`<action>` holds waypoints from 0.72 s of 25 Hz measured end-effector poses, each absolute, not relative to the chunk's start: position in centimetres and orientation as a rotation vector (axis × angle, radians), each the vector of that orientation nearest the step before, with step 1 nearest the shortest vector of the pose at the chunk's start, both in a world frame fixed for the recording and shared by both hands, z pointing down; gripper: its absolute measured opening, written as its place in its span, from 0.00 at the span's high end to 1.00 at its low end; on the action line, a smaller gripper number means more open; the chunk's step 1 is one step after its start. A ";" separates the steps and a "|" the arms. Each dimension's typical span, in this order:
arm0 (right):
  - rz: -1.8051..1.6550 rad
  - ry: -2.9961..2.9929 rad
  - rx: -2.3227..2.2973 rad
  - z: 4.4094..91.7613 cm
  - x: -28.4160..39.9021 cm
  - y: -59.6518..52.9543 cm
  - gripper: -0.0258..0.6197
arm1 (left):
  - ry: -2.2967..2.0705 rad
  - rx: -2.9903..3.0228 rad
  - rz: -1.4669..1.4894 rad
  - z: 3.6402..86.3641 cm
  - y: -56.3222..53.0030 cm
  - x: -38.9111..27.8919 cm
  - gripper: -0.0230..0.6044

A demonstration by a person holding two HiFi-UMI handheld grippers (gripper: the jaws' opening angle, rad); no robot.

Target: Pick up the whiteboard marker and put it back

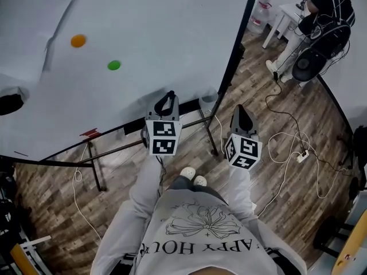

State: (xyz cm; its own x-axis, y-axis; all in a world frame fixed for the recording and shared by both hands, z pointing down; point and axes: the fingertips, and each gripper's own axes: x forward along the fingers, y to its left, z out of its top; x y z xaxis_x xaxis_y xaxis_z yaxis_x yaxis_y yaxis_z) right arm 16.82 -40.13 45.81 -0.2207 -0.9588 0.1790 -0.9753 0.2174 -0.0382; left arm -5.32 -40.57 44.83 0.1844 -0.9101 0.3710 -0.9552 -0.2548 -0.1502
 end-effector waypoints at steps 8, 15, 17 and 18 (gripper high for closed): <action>0.248 -2.311 1.908 47.3 17.8 -39.8 0.95 | -1.789 2.196 1.044 53.3 -40.4 -6.3 0.87; 0.278 -2.248 1.964 48.1 20.1 -39.5 0.95 | -1.790 2.137 1.408 57.6 -41.7 -5.9 0.87; 0.282 -2.234 1.975 48.3 20.6 -39.4 0.95 | -1.786 2.136 1.485 58.4 -41.9 -5.6 0.87; 0.284 -2.228 1.978 48.4 20.8 -39.4 0.95 | -1.781 2.138 1.503 58.7 -42.1 -5.4 0.87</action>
State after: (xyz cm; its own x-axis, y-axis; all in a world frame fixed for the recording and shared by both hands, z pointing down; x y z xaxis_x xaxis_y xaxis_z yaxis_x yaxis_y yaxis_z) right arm 20.84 -39.38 48.45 -0.1201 -0.9646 0.2349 -0.9926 0.1131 -0.0430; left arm -5.40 -42.09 58.72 -0.0860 -0.7710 0.6310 -0.7515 -0.3656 -0.5492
